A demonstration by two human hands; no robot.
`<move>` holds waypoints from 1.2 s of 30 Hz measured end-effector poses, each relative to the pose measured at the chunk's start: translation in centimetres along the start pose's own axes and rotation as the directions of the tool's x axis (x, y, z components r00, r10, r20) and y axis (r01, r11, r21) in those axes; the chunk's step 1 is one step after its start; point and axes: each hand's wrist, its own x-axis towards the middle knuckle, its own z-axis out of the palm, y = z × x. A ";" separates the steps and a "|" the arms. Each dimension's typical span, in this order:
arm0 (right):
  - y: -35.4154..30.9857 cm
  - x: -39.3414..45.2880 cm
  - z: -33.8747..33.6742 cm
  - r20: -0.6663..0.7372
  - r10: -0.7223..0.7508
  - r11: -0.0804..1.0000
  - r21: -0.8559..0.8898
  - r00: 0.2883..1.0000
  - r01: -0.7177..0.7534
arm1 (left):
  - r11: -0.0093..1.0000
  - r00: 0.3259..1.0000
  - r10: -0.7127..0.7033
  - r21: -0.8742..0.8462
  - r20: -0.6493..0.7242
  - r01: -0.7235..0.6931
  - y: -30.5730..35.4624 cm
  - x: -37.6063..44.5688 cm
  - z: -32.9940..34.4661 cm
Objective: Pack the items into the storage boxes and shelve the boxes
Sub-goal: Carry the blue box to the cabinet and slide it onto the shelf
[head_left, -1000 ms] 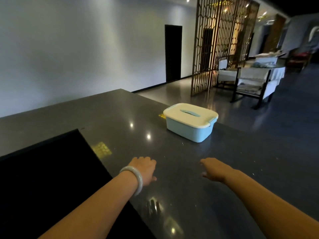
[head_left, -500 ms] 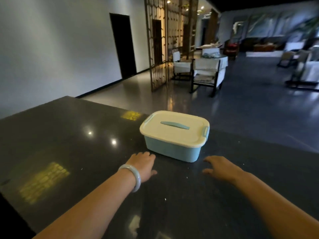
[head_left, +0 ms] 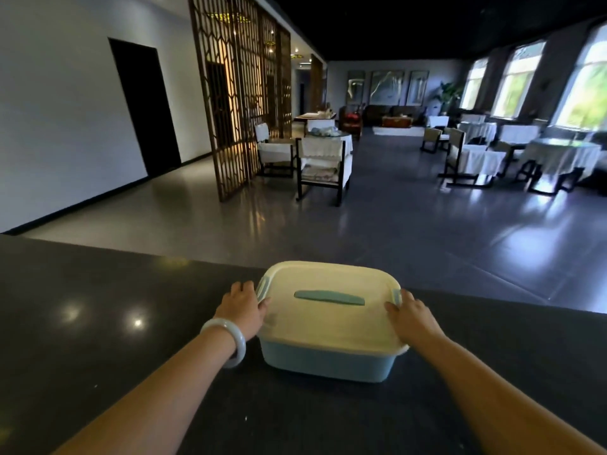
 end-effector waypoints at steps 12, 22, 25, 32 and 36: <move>0.4 0.9 2.2 -0.021 0.179 0.960 0.222 0.984 -0.170 | 0.961 0.984 -0.155 -0.218 0.089 0.171 -0.7 6.1 4.9; 4.6 -6.4 1.0 -0.023 0.154 0.974 0.171 0.988 -0.148 | 0.970 0.979 -0.144 -0.176 0.142 0.168 0.2 -1.3 4.5; 7.2 -9.7 0.4 -0.043 0.169 0.972 0.175 0.985 -0.159 | 0.967 0.979 -0.132 -0.197 0.159 0.162 1.4 -5.7 4.4; 14.5 -17.6 -2.0 -0.066 0.238 0.956 0.193 0.969 -0.221 | 0.963 0.981 -0.083 -0.241 0.175 0.124 5.2 -15.6 5.5; 19.1 -22.7 -4.0 -0.089 0.280 0.942 0.218 0.956 -0.256 | 0.969 0.980 -0.023 -0.238 0.196 0.070 8.5 -20.0 6.9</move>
